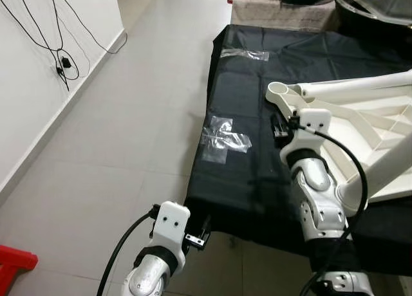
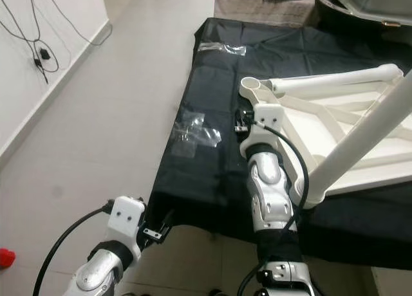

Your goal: Building children table

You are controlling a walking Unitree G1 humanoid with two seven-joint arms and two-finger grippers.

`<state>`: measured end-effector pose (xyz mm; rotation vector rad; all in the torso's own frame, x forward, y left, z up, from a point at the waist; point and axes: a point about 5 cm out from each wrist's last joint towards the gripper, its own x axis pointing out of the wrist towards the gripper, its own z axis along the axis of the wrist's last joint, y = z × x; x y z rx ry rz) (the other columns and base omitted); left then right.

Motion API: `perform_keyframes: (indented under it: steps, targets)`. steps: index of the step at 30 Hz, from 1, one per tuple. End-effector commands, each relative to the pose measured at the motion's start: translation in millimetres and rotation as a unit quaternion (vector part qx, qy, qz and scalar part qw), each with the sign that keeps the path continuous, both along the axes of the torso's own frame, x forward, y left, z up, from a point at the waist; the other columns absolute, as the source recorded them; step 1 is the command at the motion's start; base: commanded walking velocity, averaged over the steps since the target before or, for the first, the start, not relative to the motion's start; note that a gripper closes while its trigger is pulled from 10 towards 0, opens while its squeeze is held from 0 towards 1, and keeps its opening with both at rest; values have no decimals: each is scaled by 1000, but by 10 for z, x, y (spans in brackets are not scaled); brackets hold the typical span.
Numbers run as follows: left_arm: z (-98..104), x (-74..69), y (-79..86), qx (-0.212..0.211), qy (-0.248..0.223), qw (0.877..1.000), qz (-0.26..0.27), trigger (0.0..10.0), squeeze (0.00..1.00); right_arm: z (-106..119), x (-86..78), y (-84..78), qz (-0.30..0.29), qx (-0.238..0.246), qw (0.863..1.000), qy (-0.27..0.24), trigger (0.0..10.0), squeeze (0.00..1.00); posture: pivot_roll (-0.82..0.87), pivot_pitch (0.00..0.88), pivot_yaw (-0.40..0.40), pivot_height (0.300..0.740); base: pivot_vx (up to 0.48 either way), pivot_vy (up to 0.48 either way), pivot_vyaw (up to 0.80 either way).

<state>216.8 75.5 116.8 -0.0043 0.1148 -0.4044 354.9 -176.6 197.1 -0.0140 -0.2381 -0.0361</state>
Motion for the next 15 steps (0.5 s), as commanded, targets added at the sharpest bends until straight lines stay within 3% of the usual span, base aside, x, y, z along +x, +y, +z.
perform_keyframes:
  steps: [1,4,7,15]
  targets:
    - [-59,-27,4,7,12,1000,0,10000,0,-69,47,-5,4,6,1000,-11,10000,0,64,195,-52,740,0,0,0]
    - [-59,-28,5,7,11,1000,0,10000,0,-104,3,-5,11,7,1000,5,10000,0,66,192,-53,740,0,0,0]
    - [-58,-28,9,7,11,1000,1,10000,0,-86,-142,90,33,8,998,45,10000,0,69,194,-53,740,0,0,0]
    - [-59,-32,12,7,10,1000,0,10000,0,-134,-162,201,62,14,997,39,10000,0,68,191,-51,740,0,0,0]
